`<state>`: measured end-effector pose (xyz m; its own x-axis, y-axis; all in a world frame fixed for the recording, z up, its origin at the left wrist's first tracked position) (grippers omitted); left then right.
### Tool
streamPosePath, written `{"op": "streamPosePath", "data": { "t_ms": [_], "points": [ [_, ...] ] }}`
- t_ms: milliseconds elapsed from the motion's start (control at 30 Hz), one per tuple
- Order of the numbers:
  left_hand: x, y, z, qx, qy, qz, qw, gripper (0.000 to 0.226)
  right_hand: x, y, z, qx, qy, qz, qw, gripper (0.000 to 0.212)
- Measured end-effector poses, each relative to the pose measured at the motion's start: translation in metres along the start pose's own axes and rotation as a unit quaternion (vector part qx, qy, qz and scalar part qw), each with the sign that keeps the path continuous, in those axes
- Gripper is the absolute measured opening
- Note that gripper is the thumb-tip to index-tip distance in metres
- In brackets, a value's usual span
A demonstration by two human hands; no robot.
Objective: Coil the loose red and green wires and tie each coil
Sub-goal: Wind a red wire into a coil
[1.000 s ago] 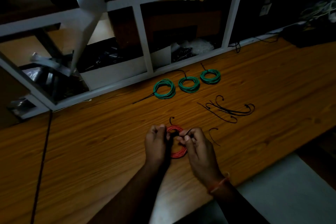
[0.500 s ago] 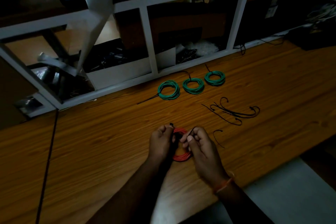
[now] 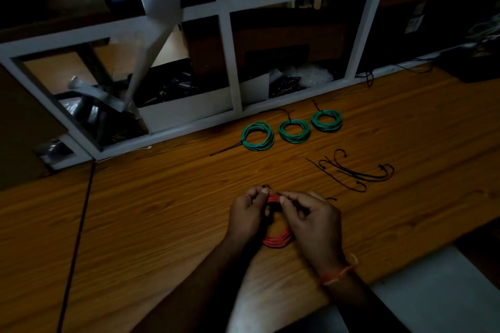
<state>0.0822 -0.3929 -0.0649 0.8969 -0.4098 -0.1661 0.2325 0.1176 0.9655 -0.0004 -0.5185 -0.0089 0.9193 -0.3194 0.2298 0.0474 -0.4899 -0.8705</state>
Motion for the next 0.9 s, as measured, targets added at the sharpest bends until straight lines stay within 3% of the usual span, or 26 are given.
{"op": "streamPosePath", "data": {
  "t_ms": [300, 633, 900],
  "points": [
    [0.0, -0.002, -0.004, 0.08, -0.027, 0.001, 0.996, 0.037, 0.029, -0.001, 0.0, -0.211, -0.008, -0.106, 0.972, 0.009],
    [0.002, -0.006, -0.003, 0.083, -0.029, 0.015, 0.996, 0.035, 0.037, -0.002, 0.0, -0.253, -0.086, -0.112, 0.957, 0.012],
    [0.002, -0.008, -0.004, 0.087, -0.046, 0.024, 0.995, 0.039, 0.037, -0.002, 0.0, -0.248, -0.085, -0.103, 0.959, 0.011]
  ]
}}
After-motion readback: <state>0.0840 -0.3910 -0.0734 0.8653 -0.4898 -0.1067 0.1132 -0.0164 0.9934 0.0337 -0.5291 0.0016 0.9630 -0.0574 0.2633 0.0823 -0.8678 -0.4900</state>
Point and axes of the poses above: each hand's wrist, its own x-axis towards the middle knuckle, its own z-axis out of the palm, y = z × x, the point moved 3 cm from there along x, towards the middle knuckle, and after that the axes turned 9 degrees about -y, right-handed, at the moved point
